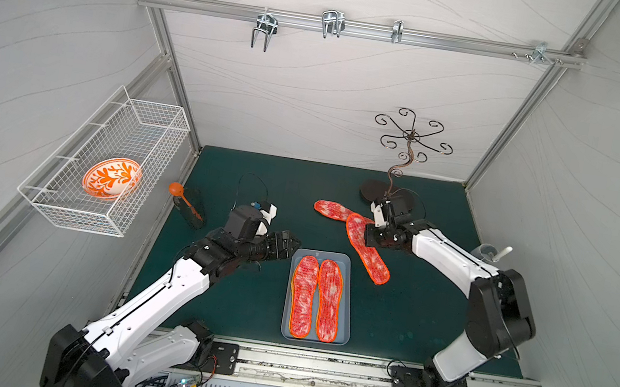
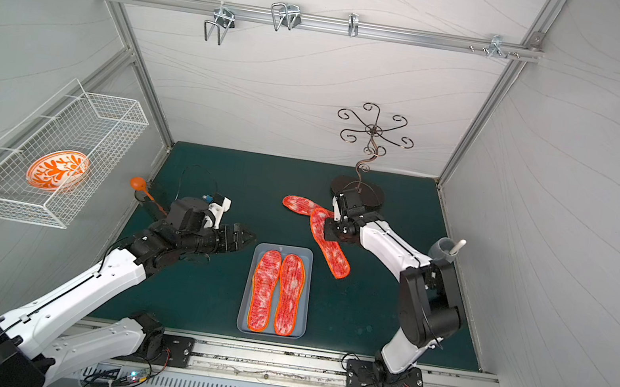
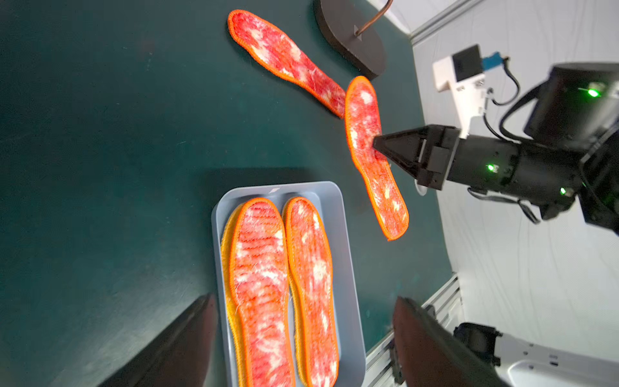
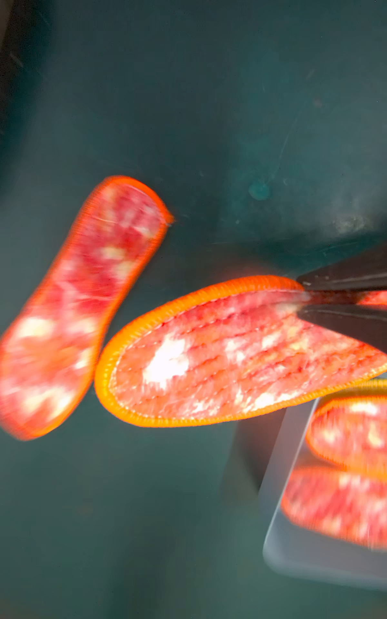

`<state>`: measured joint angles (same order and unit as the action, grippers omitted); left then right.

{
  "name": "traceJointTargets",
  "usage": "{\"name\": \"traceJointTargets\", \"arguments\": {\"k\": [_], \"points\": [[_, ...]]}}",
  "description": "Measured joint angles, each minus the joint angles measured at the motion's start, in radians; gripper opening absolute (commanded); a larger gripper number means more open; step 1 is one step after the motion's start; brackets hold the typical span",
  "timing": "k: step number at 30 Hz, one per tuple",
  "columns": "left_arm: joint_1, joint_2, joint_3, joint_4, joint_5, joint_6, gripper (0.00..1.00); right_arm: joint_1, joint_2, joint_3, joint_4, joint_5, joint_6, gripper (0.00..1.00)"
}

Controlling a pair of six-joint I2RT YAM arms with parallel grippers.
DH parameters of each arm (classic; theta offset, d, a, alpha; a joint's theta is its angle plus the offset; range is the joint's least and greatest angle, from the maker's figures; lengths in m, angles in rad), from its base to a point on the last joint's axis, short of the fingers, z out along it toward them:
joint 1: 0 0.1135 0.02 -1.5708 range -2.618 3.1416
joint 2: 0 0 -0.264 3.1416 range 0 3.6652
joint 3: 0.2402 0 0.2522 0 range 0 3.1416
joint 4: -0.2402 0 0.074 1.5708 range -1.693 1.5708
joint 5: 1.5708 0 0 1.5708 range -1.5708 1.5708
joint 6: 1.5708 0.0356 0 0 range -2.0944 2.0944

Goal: Put the insoles into the storage box
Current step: Pick up the insole from the center of the board.

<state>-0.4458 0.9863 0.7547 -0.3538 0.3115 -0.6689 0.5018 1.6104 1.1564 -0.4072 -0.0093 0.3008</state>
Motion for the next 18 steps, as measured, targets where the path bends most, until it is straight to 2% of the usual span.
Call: {"name": "traceJointTargets", "arguments": {"k": [5, 12, 18], "points": [[-0.036, 0.026, -0.010, 0.100, -0.029, -0.088, 0.84, 0.051, -0.110, 0.000, 0.043, 0.006, 0.112, 0.00], [-0.188, 0.159, 0.070, 0.167, -0.110, -0.122, 0.80, 0.176, -0.187, -0.029, 0.069, 0.056, 0.305, 0.00], [-0.234, 0.234, 0.085, 0.229, -0.129, -0.150, 0.74, 0.234, -0.230, -0.039, 0.074, 0.098, 0.417, 0.00]]}}
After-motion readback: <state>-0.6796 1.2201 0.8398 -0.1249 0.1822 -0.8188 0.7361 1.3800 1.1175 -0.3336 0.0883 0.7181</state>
